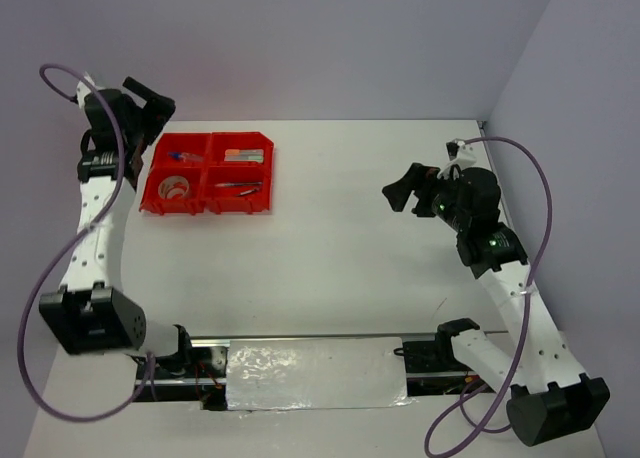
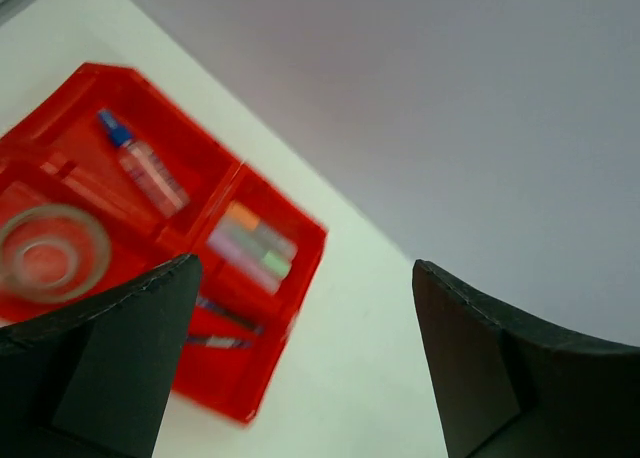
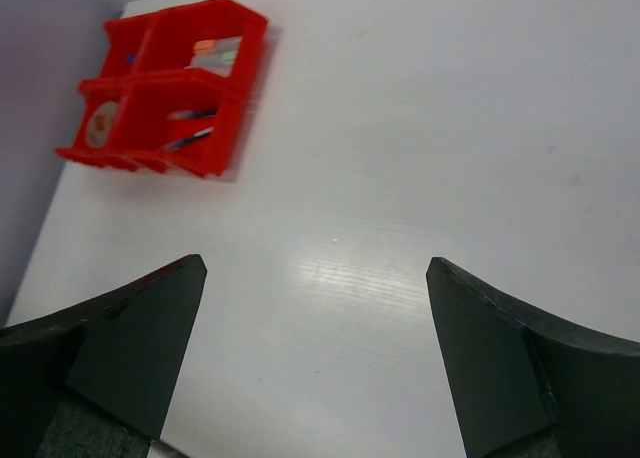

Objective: Sort the stationery into containers
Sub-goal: Place the stationery in the storage box, then reset both arms

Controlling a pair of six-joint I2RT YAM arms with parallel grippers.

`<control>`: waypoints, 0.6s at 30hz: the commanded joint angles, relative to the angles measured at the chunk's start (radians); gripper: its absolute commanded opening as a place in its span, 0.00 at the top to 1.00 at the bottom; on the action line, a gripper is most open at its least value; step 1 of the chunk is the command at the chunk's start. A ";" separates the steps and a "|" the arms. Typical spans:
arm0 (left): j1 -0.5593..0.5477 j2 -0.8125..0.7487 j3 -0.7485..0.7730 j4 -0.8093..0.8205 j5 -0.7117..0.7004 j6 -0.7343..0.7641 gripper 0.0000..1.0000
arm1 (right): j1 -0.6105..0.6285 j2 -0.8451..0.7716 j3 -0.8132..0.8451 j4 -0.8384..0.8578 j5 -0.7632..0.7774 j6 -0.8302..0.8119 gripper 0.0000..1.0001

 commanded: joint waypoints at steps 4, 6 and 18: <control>0.003 -0.265 -0.166 -0.275 0.125 0.390 0.01 | 0.077 -0.088 0.140 -0.227 0.392 -0.129 0.00; 0.003 -0.344 -0.215 -0.332 0.136 0.496 0.00 | 0.152 -0.126 0.156 -0.276 0.483 -0.136 0.00; -0.081 -0.844 -0.347 -0.531 0.052 0.575 0.01 | 0.292 -0.411 0.231 -0.457 0.565 -0.164 0.00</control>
